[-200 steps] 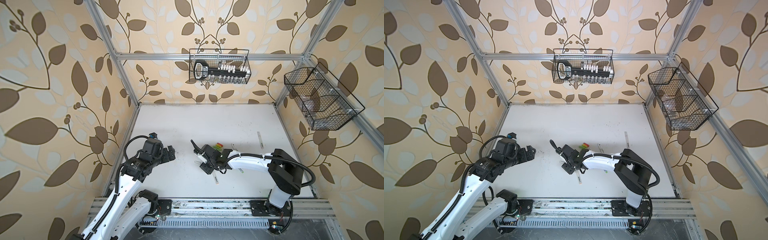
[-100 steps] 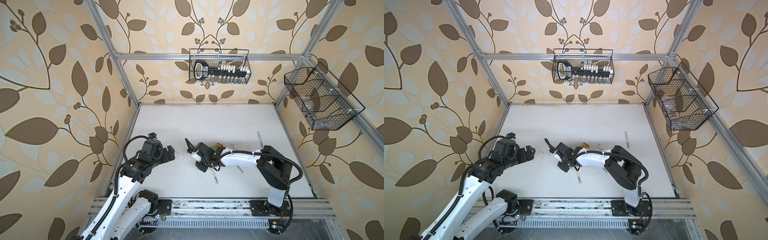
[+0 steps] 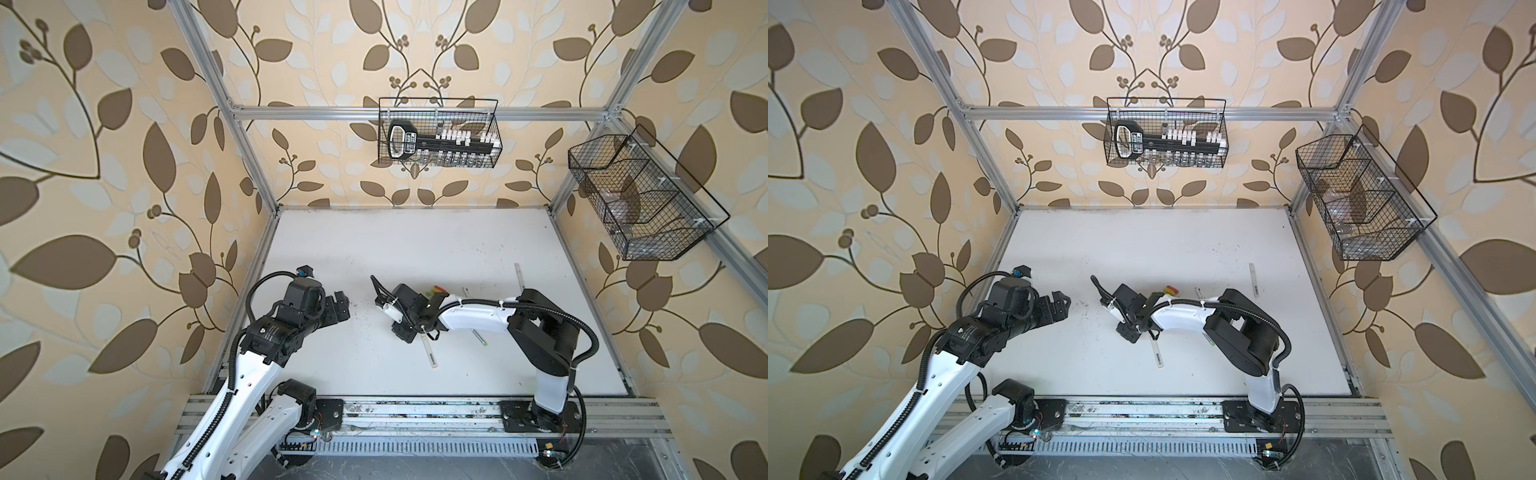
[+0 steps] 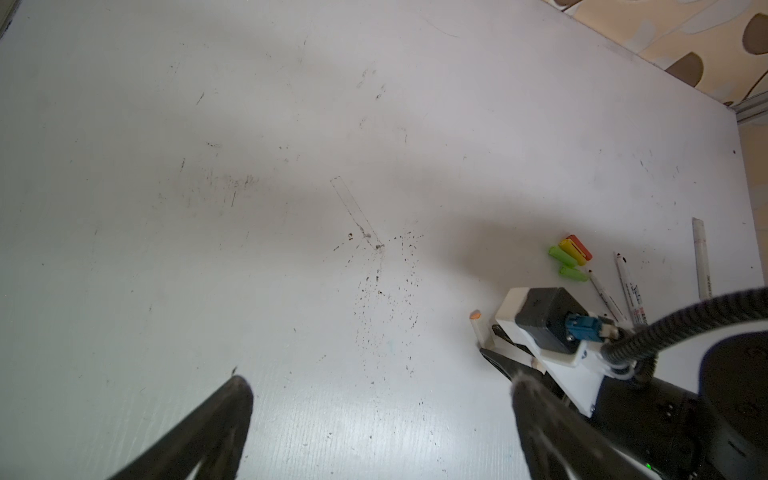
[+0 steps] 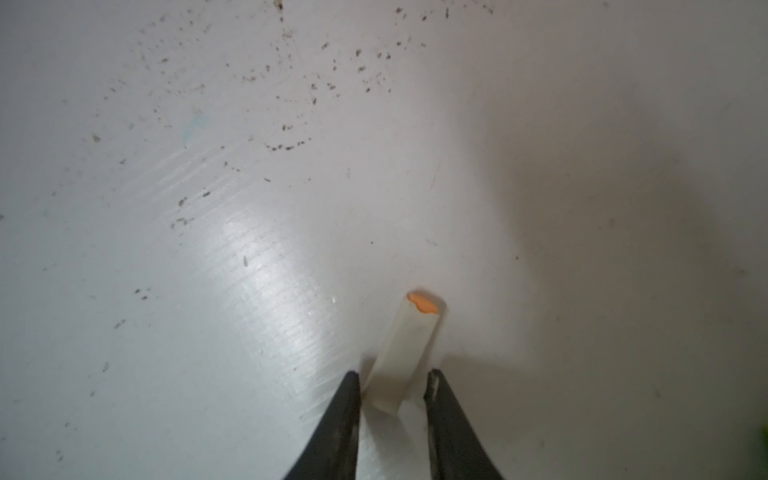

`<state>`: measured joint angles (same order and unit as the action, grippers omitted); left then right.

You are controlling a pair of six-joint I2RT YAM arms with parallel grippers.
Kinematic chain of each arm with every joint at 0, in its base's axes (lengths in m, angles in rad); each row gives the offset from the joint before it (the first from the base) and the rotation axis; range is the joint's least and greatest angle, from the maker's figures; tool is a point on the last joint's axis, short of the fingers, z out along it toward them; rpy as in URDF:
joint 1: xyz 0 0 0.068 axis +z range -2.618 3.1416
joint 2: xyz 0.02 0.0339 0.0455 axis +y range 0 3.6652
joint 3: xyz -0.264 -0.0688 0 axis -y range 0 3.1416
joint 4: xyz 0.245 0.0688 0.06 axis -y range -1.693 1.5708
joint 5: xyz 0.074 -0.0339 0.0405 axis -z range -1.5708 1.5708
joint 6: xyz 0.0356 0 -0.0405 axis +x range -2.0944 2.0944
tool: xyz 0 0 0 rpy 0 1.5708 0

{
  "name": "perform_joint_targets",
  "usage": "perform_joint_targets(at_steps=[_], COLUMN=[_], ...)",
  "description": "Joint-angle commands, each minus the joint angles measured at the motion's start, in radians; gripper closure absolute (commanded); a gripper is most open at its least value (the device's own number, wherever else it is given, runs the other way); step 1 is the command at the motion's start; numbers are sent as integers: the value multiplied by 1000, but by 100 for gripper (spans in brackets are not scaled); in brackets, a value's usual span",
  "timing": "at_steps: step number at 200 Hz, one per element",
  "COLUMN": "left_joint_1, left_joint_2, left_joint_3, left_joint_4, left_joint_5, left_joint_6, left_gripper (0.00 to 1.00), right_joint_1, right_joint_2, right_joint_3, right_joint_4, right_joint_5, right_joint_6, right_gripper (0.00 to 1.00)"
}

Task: Insert the pens into the pen caps
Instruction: 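Lower and close the right gripper on the orange-ended white cap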

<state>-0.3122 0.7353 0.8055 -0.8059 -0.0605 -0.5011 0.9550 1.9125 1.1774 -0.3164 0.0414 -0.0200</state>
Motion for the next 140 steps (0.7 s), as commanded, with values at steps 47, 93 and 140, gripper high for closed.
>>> perform_joint_targets(at_steps=[47,93,140], left_joint_1=[7,7,7], left_joint_2=[4,4,10], left_joint_3=[38,38,38], left_joint_4=[-7,-7,-6], left_joint_5=[-6,-3,1], left_joint_6=[-6,-6,-5], left_gripper=[1,1,1], right_joint_1=[-33,-30,-31], right_joint_2=[4,20,37], right_joint_3=[-12,-15,-11], right_joint_4=[23,30,29], right_joint_5=[-13,-41,-59], right_joint_6=[-12,-24,-42], right_gripper=[66,63,64])
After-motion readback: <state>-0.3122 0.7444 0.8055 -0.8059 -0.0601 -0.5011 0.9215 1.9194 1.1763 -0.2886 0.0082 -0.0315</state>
